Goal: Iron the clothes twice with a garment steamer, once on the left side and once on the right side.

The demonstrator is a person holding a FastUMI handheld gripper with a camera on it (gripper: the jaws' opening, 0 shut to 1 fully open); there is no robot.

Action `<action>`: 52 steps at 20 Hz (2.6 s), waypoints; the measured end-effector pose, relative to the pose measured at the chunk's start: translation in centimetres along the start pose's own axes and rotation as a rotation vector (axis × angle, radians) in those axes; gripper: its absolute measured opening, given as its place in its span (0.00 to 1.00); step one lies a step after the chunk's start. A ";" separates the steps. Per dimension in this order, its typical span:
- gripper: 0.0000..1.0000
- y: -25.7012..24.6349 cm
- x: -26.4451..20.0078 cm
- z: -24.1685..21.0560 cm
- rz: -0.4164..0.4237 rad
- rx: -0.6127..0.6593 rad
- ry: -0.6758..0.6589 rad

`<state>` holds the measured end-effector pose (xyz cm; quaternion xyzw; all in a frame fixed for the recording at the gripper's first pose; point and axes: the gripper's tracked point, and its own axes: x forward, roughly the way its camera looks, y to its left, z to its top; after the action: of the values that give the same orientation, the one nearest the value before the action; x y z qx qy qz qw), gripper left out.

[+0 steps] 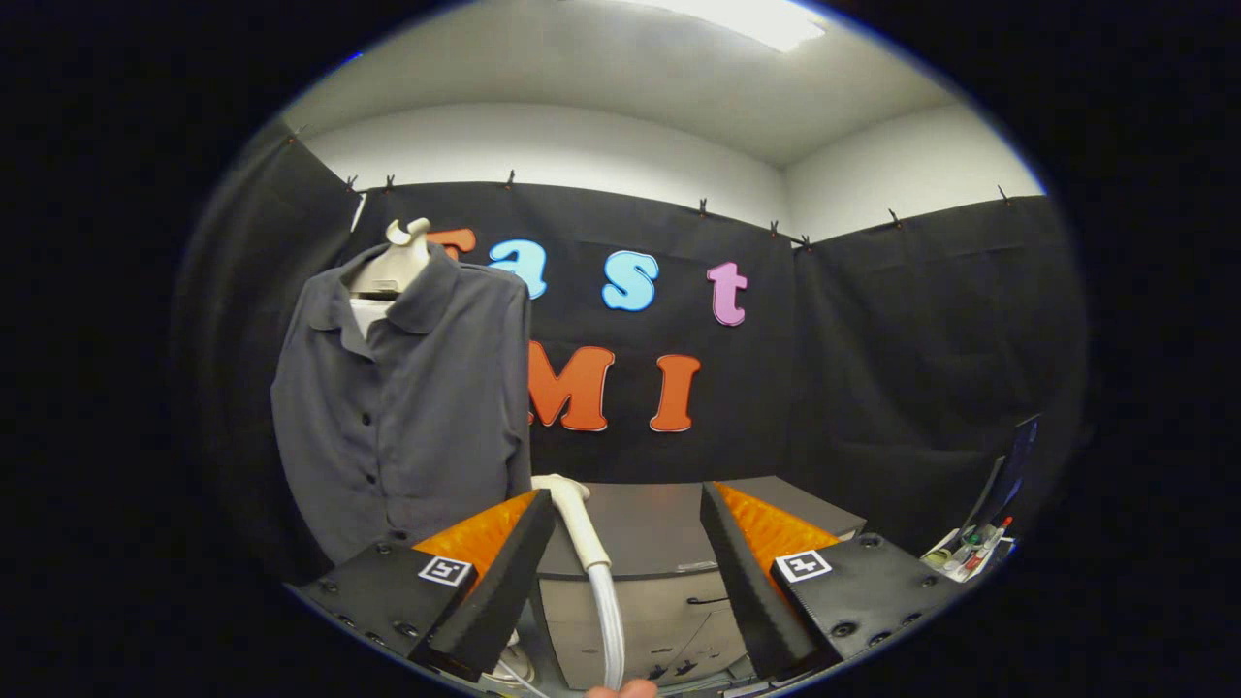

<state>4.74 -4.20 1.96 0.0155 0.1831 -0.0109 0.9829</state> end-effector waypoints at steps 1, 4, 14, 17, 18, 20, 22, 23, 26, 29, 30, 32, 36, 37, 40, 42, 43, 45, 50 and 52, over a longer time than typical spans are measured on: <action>0.98 0.0 1.6 0.1 0.001 0.012 0.018; 0.98 -0.6 6.8 -0.2 -0.018 -0.005 0.080; 0.98 -1.5 15.7 -3.2 0.011 0.004 0.243; 0.98 -7.5 14.1 -0.4 -0.077 -0.075 0.072; 0.98 -10.8 13.0 0.9 -0.141 -0.101 0.004; 0.98 -18.2 10.8 1.6 -0.292 -0.148 -0.105; 0.98 -24.3 9.2 0.2 -0.442 -0.184 -0.129; 0.98 -26.5 8.6 -1.0 -0.486 -0.196 -0.118; 0.98 -30.2 8.3 -2.4 -0.561 -0.232 -0.085; 0.98 -27.2 10.1 -1.2 -0.462 -0.221 -0.126; 0.98 -25.3 10.9 -1.0 -0.409 -0.202 -0.123; 0.98 -20.1 13.1 -1.6 -0.306 -0.137 -0.057; 0.98 -6.2 18.0 -3.8 -0.065 -0.055 0.068; 0.98 -3.3 19.5 -5.3 -0.022 -0.032 0.132; 0.98 3.1 23.0 -10.3 0.101 0.049 0.312; 0.99 5.9 24.6 -12.3 0.177 0.076 0.386; 0.99 6.4 25.2 -12.8 0.185 0.090 0.403; 0.99 7.9 26.9 -14.8 0.212 0.145 0.430; 0.98 7.8 28.1 -20.4 0.214 0.148 0.551; 0.97 7.5 28.4 -20.2 0.203 0.139 0.531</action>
<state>24.18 3.58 -26.93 0.1034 0.4300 0.0793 0.8934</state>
